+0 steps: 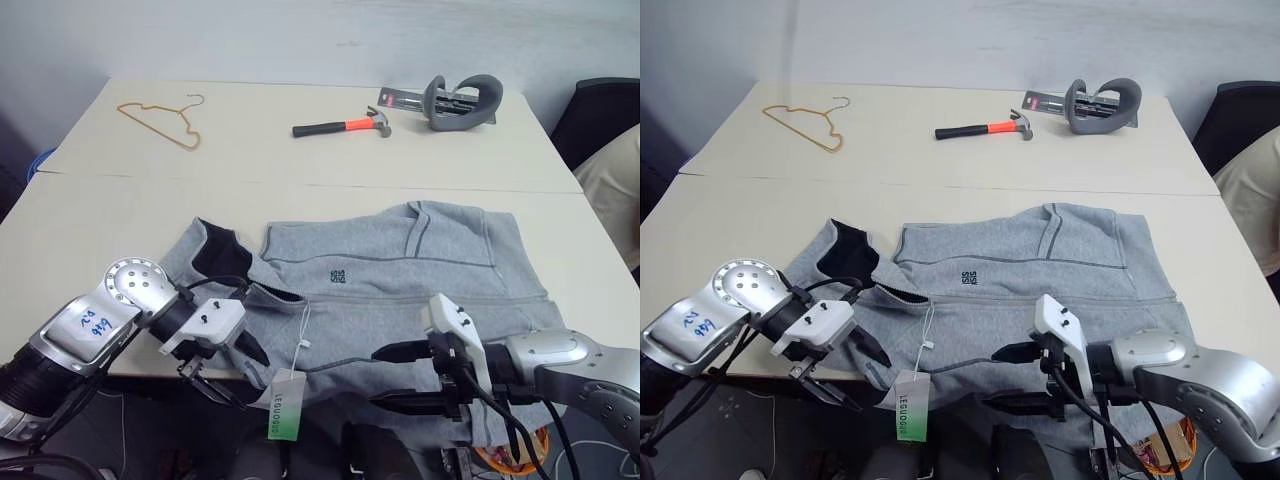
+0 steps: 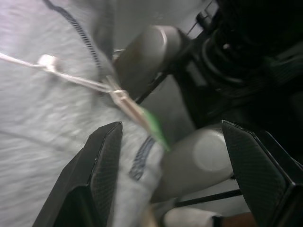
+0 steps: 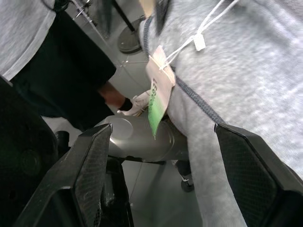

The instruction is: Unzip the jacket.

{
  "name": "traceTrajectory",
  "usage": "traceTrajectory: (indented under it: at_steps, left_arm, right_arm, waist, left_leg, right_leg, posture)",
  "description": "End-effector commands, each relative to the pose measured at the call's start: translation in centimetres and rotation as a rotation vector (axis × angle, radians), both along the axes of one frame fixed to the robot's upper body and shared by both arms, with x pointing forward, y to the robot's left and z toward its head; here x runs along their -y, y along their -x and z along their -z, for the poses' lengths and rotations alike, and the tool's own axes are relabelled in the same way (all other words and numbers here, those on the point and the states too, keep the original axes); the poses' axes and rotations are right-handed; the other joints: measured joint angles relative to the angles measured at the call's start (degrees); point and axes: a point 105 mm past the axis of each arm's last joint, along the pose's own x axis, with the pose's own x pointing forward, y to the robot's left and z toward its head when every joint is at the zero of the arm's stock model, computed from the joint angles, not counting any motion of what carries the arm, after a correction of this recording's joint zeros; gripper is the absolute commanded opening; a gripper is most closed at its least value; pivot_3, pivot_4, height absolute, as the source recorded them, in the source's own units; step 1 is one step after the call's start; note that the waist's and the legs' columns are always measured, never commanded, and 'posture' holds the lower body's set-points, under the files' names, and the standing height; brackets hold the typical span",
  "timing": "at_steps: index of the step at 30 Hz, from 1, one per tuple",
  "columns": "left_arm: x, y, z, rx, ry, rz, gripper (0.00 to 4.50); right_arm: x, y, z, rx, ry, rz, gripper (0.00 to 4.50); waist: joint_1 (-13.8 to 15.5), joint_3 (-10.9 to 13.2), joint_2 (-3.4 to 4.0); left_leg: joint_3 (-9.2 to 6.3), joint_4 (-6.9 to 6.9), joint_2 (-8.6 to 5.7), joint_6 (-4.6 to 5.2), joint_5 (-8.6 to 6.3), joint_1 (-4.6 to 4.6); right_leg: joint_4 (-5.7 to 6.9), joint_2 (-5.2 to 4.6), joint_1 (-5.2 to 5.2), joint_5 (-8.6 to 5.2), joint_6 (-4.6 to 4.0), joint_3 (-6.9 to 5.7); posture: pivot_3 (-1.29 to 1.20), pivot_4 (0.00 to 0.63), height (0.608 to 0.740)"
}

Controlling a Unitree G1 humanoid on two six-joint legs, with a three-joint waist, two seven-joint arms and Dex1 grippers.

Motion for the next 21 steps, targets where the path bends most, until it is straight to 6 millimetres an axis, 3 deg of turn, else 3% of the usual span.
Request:
traceTrajectory:
  at_steps: [1, 9, 15, 19, 21]
  left_arm:
    - [0.1, 0.7, 0.9, -0.029, -0.03, 0.106, 3.51]
    - [0.5, 0.3, 2.5, -0.069, -0.02, 0.099, 3.51]
    - [3.6, 0.5, 3.1, -0.144, 0.046, 0.042, 3.51]
    - [4.5, 0.4, 3.4, -0.184, 0.029, -0.013, 3.51]
    - [5.0, -0.2, 4.0, -0.145, 0.002, -0.054, 3.11]
  right_arm:
    - [0.1, 0.7, -1.1, 0.054, -0.002, -0.026, 3.61]
    - [0.7, 1.4, -2.3, 0.105, -0.005, -0.04, 3.61]
    - [0.8, 1.3, -2.4, 0.116, -0.006, -0.027, 3.61]
    - [0.9, 1.4, -2.2, 0.116, -0.002, -0.02, 3.61]
    - [0.9, 1.4, -2.2, 0.116, -0.001, -0.018, 3.61]
  waist:
    - [0.0, 0.0, 0.0]
    - [-0.1, 0.0, 0.0]
    - [0.1, 0.0, 0.0]
    - [0.1, 0.0, 0.0]
    - [0.1, 0.0, 0.01]
  left_leg:
    - [0.0, -0.01, 0.0, 0.0, 0.0, 0.01]
    - [0.0, -0.03, 0.03, 0.0, 0.0, 0.04]
    - [-0.01, 0.01, 0.0, 0.01, -0.01, 0.02]
    - [-0.02, 0.02, 0.0, 0.01, -0.01, 0.02]
    - [-0.02, 0.02, 0.01, 0.01, 0.0, 0.04]
  right_leg:
    - [-0.01, 0.0, 0.01, 0.0, 0.0, 0.0]
    - [0.01, 0.05, 0.01, 0.0, 0.0, 0.0]
    - [-0.01, 0.02, 0.04, 0.0, 0.0, 0.0]
    - [-0.01, 0.02, 0.04, 0.0, 0.01, 0.0]
    - [0.0, 0.03, 0.05, 0.0, 0.01, 0.0]
  posture:
    - [0.0, 0.15, 0.74]
    - [0.0, 0.15, 0.74]
    - [0.0, 0.15, 0.74]
    - [0.0, 0.15, 0.74]
    - [0.0, 0.15, 0.74]
